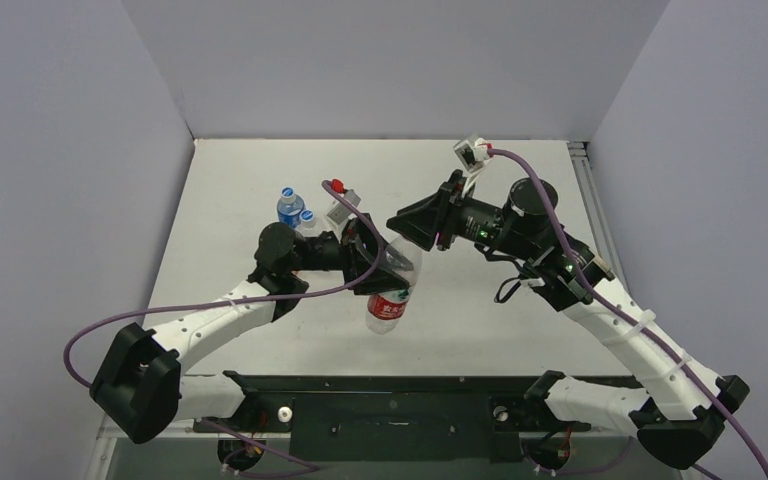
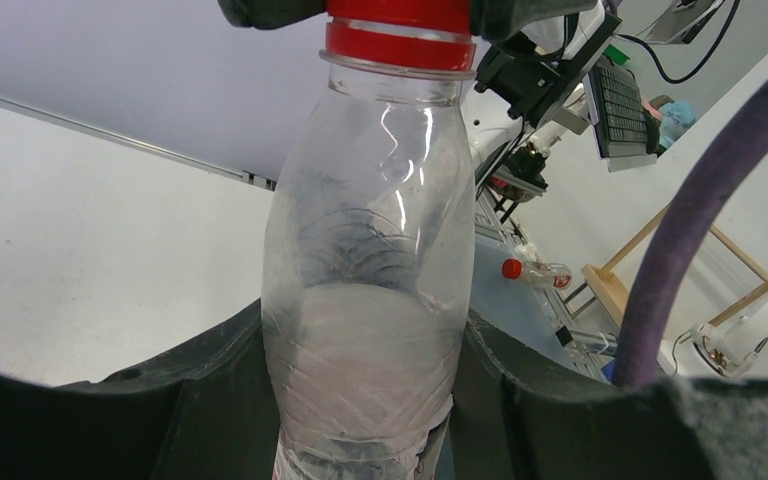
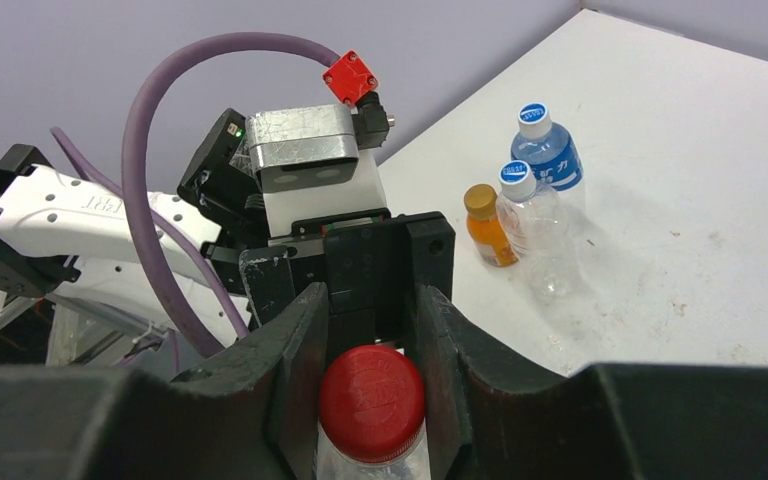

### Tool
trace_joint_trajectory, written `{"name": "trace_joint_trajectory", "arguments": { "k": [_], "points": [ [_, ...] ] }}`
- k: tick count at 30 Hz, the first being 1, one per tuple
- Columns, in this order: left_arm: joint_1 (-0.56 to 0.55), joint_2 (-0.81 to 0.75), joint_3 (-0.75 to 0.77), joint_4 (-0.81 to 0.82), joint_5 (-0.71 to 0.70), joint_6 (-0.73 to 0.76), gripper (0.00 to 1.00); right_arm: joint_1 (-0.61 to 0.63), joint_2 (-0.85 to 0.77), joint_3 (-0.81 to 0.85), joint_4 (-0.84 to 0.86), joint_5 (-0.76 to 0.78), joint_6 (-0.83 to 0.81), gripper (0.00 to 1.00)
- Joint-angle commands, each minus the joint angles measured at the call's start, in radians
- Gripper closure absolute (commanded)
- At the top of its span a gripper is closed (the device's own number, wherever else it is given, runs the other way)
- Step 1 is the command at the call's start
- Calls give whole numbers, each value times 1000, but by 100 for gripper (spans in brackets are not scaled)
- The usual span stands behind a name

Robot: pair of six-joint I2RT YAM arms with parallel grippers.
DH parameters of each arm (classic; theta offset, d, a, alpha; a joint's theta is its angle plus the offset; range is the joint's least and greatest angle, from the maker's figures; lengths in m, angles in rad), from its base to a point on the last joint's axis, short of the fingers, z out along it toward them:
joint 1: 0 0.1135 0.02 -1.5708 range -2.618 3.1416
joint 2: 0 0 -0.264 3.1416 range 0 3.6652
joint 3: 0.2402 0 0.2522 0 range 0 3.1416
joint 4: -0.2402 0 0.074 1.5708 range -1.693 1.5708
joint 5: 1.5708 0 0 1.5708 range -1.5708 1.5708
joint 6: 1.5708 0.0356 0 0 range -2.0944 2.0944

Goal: Screw on the bottle caps
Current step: Screw the bottle cap onto the plastic bottle.

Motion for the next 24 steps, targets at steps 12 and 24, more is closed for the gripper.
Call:
{"name": "trace_joint_trajectory", "arguments": {
  "k": [12, 24],
  "points": [
    [-4, -83, 47, -284, -397, 212, 100, 62, -22, 76, -166, 307, -29, 100],
    [-291, -171, 120, -505, -1309, 712, 100, 147, 99, 200, -376, 673, 150, 100]
  ]
}}
